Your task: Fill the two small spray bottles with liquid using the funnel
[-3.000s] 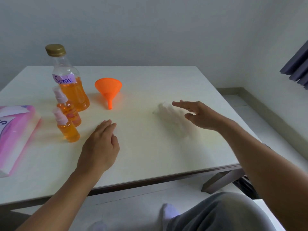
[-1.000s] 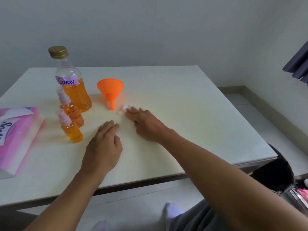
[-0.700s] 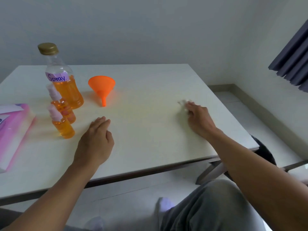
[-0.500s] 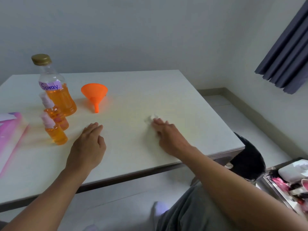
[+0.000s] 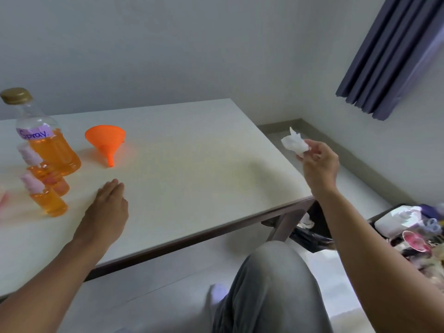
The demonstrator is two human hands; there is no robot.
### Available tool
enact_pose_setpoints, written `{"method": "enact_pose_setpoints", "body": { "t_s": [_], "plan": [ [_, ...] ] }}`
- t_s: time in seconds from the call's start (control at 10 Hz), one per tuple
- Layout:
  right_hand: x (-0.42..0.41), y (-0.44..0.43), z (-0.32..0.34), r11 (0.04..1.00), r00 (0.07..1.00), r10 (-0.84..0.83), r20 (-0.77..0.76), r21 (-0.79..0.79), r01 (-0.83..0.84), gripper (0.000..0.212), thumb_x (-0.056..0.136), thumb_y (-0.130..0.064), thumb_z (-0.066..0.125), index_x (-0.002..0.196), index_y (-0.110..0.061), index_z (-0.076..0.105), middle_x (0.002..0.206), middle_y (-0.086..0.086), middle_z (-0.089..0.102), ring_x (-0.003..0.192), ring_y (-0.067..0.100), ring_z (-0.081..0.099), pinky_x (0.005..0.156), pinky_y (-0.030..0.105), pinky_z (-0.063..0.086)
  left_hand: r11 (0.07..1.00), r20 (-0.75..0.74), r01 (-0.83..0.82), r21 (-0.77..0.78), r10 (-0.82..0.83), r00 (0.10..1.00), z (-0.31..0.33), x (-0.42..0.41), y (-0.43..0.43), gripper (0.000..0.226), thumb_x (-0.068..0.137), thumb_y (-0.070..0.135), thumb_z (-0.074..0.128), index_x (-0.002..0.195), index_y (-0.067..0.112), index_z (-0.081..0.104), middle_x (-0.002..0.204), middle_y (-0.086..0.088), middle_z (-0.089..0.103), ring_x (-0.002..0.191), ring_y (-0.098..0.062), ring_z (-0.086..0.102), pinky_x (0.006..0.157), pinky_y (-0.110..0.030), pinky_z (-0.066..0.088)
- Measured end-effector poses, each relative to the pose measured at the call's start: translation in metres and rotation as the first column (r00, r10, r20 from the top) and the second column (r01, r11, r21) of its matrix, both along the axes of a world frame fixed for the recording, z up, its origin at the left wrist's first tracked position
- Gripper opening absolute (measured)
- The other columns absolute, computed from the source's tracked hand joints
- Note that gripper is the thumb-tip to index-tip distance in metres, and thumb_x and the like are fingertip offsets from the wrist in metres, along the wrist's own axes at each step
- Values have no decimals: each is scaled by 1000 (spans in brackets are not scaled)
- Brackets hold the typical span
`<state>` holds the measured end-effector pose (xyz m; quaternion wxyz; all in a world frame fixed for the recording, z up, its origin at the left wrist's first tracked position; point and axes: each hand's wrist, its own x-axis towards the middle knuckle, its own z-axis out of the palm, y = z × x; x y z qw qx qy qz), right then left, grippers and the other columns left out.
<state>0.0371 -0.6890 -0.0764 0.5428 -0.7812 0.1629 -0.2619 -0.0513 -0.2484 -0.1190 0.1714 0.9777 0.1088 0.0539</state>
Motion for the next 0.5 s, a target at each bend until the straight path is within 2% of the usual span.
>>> {"method": "enact_pose_setpoints", "body": {
  "t_s": [0.1, 0.2, 0.3, 0.4, 0.5],
  "plan": [
    [8, -54, -26, 945, 947, -301, -116, 98, 312, 24, 91, -14, 65, 112, -21, 75, 89, -13, 68, 80, 7, 67, 59, 6, 48, 998, 18, -23, -53, 24, 1000, -3, 7, -16, 46, 104, 6, 29, 150, 3, 33, 160, -9, 25, 149, -24, 17, 119, -38, 16],
    [7, -75, -66, 919, 905, -305, -295, 159, 361, 24, 89, -12, 69, 111, -16, 77, 97, -1, 70, 88, 18, 67, 68, 14, 50, 998, 63, -37, -53, 40, 997, -5, 9, -19, 44, 104, 7, 30, 147, 1, 37, 158, -12, 29, 148, -27, 20, 119, -39, 16],
    [-3, -91, -128, 899, 794, -240, -559, 180, 399, 18, 90, -8, 71, 107, -7, 76, 105, 12, 69, 97, 29, 68, 85, 32, 57, 999, 93, -19, -44, 23, 995, -10, 10, -16, 44, 104, 11, 31, 146, 1, 40, 157, -12, 32, 147, -29, 22, 119, -39, 14],
    [-12, -95, -159, 922, 721, -127, -681, 187, 339, 16, 93, -2, 64, 108, 2, 68, 94, 14, 64, 92, 29, 61, 80, 36, 51, 999, 113, -3, -37, 7, 994, -14, 9, -15, 44, 104, 12, 31, 146, 2, 41, 157, -12, 32, 147, -30, 23, 119, -40, 15],
    [-4, -100, -162, 946, 669, -87, -738, 149, 287, 16, 93, 0, 59, 109, 3, 59, 90, 18, 57, 90, 32, 57, 76, 38, 47, 999, 148, -27, -33, 31, 988, -16, 11, -13, 44, 104, 12, 32, 145, 1, 42, 156, -12, 34, 146, -30, 24, 118, -39, 15]
  ]
}}
